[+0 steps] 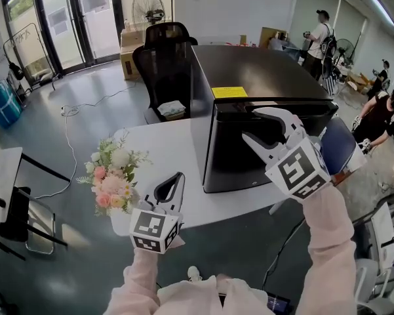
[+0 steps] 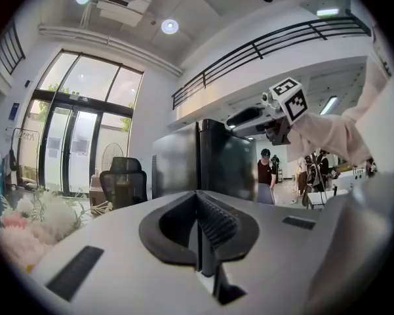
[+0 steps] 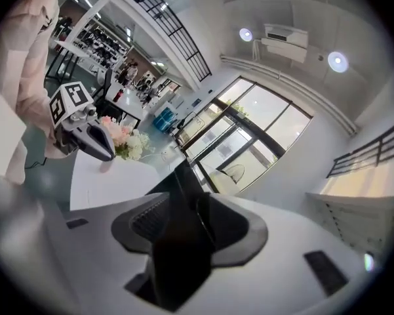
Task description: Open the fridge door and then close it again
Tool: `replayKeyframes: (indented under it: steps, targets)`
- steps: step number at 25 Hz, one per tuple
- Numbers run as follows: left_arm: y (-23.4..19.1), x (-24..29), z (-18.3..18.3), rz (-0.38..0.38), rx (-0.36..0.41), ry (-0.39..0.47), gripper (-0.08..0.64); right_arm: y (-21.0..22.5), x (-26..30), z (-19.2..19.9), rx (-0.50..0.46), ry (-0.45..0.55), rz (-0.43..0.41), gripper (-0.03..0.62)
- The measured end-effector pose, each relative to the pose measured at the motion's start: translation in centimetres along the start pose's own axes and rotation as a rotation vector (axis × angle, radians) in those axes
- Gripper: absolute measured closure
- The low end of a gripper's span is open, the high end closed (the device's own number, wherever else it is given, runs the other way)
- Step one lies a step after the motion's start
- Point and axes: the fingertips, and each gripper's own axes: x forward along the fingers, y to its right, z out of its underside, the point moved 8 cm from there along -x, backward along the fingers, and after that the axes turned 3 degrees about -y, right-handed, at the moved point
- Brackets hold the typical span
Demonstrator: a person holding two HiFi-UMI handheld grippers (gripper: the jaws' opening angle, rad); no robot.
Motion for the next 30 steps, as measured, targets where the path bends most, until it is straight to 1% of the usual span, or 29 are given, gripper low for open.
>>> replayKeyframes:
  steps: [4,11,16,17,18,19,22,27,30]
  targets:
    - [-0.4,0.3,-0.3,0.005,0.017,0.004,0.549,0.3,1.0,0.0,-0.091,-0.074,-0.020,0.411]
    - [-0.9,0.8,-0.3,0.019,0.021,0.001,0.549,0.7,2.2,-0.1,-0.169,-0.169,-0.074,0.430]
    - [-1.1,1.1,-0.2,0.027,0.018,0.003,0.549,0.4,2.5,-0.7,-0.259,-0.255,-0.093,0.431]
    - [-1.1,1.2,-0.1,0.030,0.017,0.003,0.549,0.1,2.7,-0.8,-0.265,-0.269,-0.095,0.437]
    - [-1.2,1.2,-0.1,0.032,0.015,0.003,0.549,-0.2,2.8,-0.8,-0.260,-0.278,-0.093,0.420]
    - [-1.2,1.2,0.0,0.034,0.014,0.002,0.549,-0.3,2.9,-0.8,-0.249,-0.280,-0.087,0.434]
    - [-1.3,1.4,0.2,0.036,0.012,-0.002,0.549,-0.3,3.0,-0.5,-0.224,-0.262,-0.080,0.445]
    - [-1.2,1.6,0.5,0.041,0.008,-0.007,0.549,-0.2,3.0,-0.6,-0.249,-0.292,-0.071,0.445]
    - [-1.0,1.6,0.8,0.047,0.008,-0.013,0.549,-0.4,3.1,-0.7,-0.241,-0.299,-0.061,0.448]
